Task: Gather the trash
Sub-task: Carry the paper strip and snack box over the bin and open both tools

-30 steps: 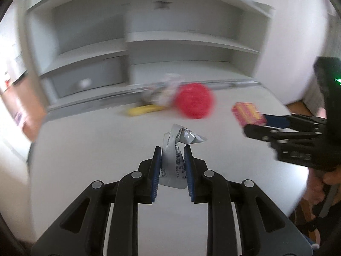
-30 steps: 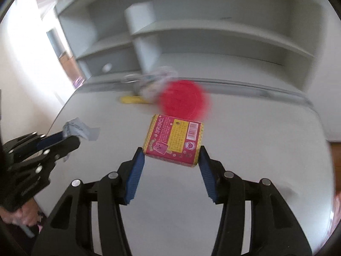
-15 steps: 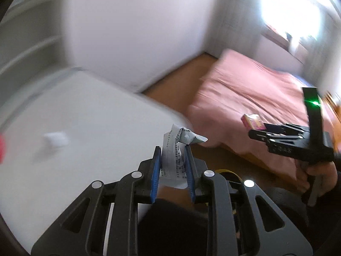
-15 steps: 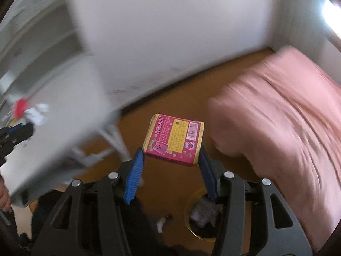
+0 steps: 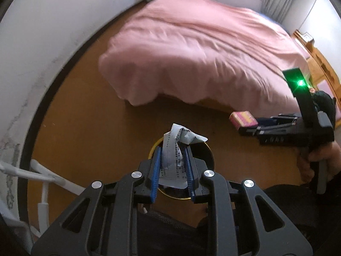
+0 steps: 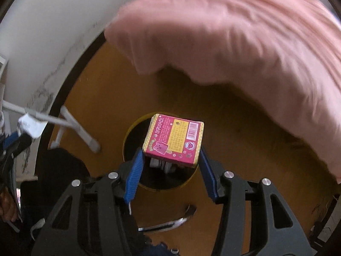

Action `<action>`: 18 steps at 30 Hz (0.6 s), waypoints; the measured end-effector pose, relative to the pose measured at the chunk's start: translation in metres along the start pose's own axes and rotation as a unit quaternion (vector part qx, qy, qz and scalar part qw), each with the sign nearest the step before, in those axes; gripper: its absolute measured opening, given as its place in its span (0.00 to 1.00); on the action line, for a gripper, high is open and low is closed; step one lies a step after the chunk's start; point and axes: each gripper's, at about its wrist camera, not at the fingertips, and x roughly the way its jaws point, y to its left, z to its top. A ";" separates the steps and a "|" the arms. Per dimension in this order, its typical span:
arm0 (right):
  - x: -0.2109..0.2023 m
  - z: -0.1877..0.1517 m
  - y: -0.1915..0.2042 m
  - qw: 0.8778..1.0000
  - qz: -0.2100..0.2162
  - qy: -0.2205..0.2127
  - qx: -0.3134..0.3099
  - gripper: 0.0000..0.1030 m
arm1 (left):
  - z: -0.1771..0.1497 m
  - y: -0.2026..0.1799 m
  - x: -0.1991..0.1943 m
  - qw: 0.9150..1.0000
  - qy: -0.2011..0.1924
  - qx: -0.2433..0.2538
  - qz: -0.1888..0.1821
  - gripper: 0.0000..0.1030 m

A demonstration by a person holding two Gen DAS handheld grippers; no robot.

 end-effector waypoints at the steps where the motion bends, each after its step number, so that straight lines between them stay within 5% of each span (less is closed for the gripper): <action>1: 0.006 -0.003 -0.001 1.000 0.004 0.009 -0.004 0.50 | 0.002 -0.002 0.009 1.000 0.007 0.002 -0.001 0.20; 13: 0.020 -0.003 0.002 0.999 0.040 0.013 -0.018 0.51 | 0.010 -0.024 0.056 0.999 0.050 0.019 -0.012 0.20; 18: 0.012 0.004 0.001 0.999 0.051 0.000 -0.012 0.62 | 0.011 -0.025 0.061 0.998 0.057 0.023 -0.013 0.20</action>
